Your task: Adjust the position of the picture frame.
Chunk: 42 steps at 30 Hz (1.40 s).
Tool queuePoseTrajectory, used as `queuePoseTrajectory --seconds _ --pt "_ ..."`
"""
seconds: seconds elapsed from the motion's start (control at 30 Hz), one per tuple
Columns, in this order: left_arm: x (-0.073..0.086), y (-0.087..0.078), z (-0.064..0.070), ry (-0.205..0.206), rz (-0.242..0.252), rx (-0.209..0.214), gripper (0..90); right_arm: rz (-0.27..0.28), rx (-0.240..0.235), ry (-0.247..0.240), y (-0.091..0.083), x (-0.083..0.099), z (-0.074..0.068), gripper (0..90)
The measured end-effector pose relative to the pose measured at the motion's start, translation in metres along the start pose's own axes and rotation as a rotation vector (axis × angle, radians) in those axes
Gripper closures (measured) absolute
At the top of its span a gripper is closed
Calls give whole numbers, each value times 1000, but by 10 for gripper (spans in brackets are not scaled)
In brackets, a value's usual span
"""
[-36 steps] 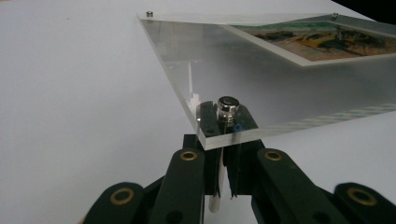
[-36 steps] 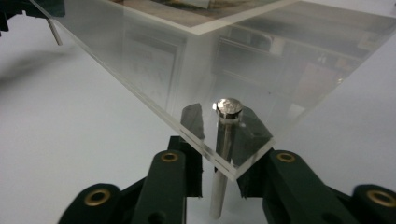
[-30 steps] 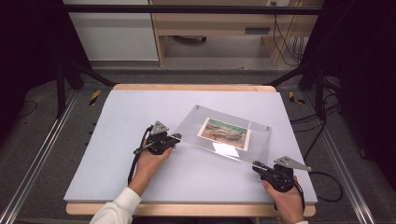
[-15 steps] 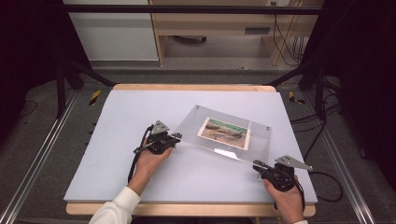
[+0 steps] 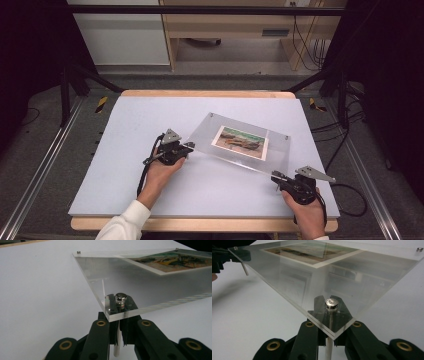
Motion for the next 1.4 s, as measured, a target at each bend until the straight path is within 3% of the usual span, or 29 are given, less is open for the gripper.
queuePoseTrajectory --seconds 0.13,0.3,0.53,0.7,0.83,1.03,1.1,1.4 --pt "-2 -1 1 -7 9 -4 842 21 7 -1 -2 -3 0 845" --pt "-3 -4 2 16 14 0 843 37 11 -5 -4 -5 1 848" --pt "-6 -5 4 -15 14 6 840 44 10 10 -6 -7 3 848" --pt "-7 -3 3 11 8 6 824 44 16 7 -6 -7 4 848" --pt "-7 -3 3 -9 22 8 839 45 13 12 -6 -8 4 847" --pt "-9 -6 3 -5 34 2 842 55 21 13 -8 -11 4 848" --pt "-13 -12 5 -6 41 -23 841 66 20 11 -9 -13 5 848" --pt "-21 -32 6 -32 79 -47 833 103 14 -27 -20 -33 6 835"
Point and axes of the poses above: each handheld gripper's, and its own axes: y roughly forward along the jaws, x roughly out of its underside, z roughly to its right, the point moved 6 cm from there along y, roughly forward along the jaws, and after that the axes turned 13 degrees about -z, right-handed, at the moved point
